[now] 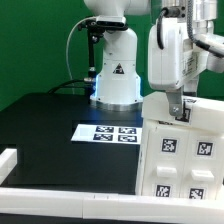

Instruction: Assemble cabinet

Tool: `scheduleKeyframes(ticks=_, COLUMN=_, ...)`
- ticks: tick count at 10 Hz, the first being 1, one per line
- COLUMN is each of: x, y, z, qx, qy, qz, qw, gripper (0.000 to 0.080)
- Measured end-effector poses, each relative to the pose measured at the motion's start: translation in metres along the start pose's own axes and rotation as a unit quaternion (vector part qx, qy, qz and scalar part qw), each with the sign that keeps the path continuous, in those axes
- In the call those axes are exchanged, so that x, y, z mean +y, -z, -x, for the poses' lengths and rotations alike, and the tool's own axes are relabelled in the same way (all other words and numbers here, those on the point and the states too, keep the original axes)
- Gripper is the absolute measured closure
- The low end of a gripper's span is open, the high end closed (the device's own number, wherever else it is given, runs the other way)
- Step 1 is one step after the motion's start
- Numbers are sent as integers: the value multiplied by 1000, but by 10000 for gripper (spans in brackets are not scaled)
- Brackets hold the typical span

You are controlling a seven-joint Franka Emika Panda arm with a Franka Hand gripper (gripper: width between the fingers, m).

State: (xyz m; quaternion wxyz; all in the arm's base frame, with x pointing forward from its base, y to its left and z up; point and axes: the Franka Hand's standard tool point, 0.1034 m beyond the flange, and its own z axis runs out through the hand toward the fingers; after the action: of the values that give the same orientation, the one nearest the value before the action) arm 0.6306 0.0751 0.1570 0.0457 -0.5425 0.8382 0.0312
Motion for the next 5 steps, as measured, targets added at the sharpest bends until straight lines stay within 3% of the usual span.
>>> scheduleKeyframes(ticks=1, x=0, y=0, z=0, qx=0, qy=4, qz=0, qw=1000, gripper=241)
scheduleKeyframes(ticks=2, x=1, y=1, z=0, qx=1, qy=25, qz=2, qw=1000, gripper=158)
scheduleKeyframes(ticks=3, x=4, y=7, z=3, qx=-1, qy=94, qz=15, qw=995, gripper=47)
scheduleKeyframes(ticks=5, x=6, y=24, z=9, qx=-15, qy=202, qz=2, qw=979, gripper=8)
